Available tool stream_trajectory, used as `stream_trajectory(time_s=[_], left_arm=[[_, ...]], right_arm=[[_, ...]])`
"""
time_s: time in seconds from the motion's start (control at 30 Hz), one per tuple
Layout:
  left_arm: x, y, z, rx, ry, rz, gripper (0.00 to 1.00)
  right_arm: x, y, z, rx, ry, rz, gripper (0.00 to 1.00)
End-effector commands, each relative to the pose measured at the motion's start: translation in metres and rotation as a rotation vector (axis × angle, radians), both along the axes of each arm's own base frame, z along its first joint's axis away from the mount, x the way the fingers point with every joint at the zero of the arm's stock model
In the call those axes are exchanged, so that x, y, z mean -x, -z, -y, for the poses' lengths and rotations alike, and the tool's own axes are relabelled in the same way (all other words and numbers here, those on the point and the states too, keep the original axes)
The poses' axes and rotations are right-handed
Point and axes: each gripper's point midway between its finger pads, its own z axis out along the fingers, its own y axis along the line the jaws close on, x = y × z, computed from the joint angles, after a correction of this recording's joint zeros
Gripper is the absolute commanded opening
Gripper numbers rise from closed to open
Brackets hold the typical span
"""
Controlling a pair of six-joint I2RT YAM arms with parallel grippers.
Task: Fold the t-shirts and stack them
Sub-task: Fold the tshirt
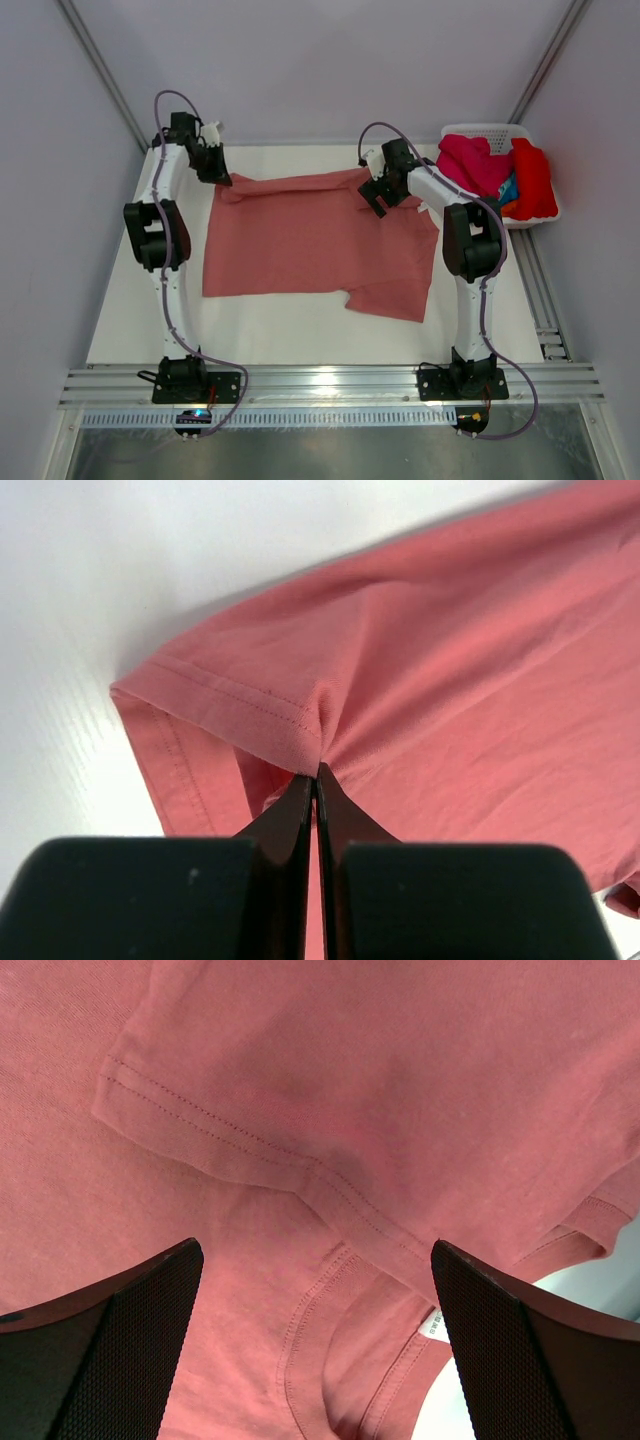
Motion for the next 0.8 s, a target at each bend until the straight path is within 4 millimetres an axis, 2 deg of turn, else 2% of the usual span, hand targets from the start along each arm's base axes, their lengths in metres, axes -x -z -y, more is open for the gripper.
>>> stream_trajectory(time_s=[0.0, 0.17, 0.33, 0.4, 0.57, 0.77], left_arm=[[0.009, -0.043, -0.008, 0.004, 0.004, 0.057, 0.00], [0.017, -0.041, -0.016, 0.020, -0.007, 0.022, 0.00], [0.021, -0.035, -0.013, 0.040, 0.000, -0.001, 0.00], [0.021, -0.033, -0.012, 0.053, 0.000, -0.010, 0.00], [0.030, -0.028, 0.001, 0.125, 0.049, -0.048, 0.03], [0.051, -0.026, 0.019, 0.226, 0.158, -0.102, 0.04]], right_arm=[[-0.002, -0.014, -0.004, -0.007, -0.004, 0.038, 0.99], [-0.003, -0.012, -0.005, -0.009, 0.001, 0.035, 0.99], [-0.006, -0.013, -0.006, -0.014, 0.002, 0.044, 0.99], [-0.008, -0.015, -0.001, 0.010, 0.016, 0.055, 0.99], [-0.007, -0.014, 0.000, 0.014, 0.021, 0.052, 0.99], [-0.007, -0.014, 0.001, 0.017, 0.018, 0.051, 0.99]])
